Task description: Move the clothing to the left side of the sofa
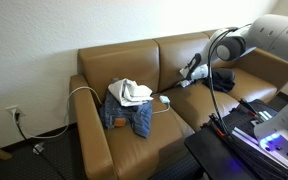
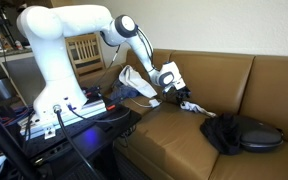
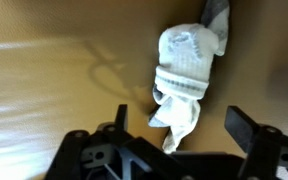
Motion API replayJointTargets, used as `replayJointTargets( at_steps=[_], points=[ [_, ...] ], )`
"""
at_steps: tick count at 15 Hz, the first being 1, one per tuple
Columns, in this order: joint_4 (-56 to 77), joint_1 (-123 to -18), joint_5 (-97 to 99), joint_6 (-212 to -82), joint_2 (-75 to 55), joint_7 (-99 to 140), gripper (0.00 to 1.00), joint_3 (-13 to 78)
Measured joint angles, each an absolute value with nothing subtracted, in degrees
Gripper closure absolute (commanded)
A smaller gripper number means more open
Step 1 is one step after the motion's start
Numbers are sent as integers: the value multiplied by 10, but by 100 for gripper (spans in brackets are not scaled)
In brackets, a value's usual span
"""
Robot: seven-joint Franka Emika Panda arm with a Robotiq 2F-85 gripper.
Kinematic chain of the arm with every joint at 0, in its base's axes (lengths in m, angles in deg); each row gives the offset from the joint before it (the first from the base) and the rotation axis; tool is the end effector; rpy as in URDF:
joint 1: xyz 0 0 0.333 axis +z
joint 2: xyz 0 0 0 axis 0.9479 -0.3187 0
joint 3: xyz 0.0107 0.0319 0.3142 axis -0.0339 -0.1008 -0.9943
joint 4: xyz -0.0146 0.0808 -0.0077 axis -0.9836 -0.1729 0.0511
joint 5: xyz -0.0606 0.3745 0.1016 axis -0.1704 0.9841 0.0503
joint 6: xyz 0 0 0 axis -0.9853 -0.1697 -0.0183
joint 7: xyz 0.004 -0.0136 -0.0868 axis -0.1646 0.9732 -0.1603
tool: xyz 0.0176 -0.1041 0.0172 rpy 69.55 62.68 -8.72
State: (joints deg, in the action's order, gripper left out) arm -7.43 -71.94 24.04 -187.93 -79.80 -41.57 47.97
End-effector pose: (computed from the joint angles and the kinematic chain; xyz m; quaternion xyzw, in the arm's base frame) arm 0.6329 -0.2028 -0.1032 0.7194 -0.6634 0.2048 0.0210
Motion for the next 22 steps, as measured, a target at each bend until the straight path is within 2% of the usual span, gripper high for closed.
replayJointTargets(
  at_steps=[9, 10, 12, 13, 14, 15, 16, 19, 22],
  points=[
    [-72, -695, 241, -1881, -798, -418, 95, 478],
    [-72, -692, 241, -1881, -798, -418, 100, 478],
    [-72, -689, 241, -1881, -798, -418, 100, 478],
    [-72, -688, 241, -1881, -798, -418, 73, 478],
    [-72, -688, 241, -1880, -798, -419, 74, 479],
    [-72, -688, 241, -1865, -798, -419, 96, 479],
    [-73, -688, 241, -1861, -797, -419, 65, 479],
    [-72, -708, 240, -1862, -788, -390, 42, 448],
    [-71, -806, 236, -1864, -746, -270, 22, 328]
  ],
)
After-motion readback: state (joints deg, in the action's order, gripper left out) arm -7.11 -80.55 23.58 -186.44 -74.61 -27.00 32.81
